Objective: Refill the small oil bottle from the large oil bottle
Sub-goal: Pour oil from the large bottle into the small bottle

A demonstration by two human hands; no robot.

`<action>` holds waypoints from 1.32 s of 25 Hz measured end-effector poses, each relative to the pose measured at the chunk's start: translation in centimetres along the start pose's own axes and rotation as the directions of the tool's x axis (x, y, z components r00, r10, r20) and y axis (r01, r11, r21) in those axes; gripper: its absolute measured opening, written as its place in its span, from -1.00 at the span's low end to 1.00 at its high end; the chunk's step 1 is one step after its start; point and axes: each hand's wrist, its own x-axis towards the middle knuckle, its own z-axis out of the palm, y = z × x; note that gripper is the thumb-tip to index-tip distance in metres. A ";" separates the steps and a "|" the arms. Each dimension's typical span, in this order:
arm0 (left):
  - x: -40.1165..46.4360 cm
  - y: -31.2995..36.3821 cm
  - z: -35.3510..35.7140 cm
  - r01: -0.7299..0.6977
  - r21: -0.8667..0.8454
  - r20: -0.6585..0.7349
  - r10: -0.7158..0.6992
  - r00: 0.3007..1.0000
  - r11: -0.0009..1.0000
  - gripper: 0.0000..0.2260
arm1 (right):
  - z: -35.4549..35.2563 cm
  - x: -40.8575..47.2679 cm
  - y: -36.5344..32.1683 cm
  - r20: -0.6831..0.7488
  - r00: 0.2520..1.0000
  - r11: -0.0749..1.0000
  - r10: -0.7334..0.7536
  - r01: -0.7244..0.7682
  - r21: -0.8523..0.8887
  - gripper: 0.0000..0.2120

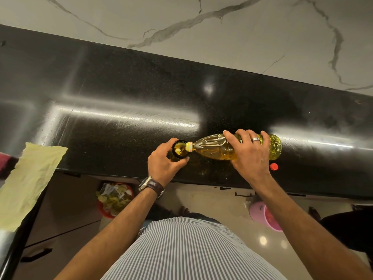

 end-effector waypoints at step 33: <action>0.1 0.0 0.1 0.020 -0.011 0.010 -0.019 1.000 1.000 -0.44 | -0.2 0.1 -0.1 -0.006 1.000 1.000 0.002 -0.002 0.004 -0.20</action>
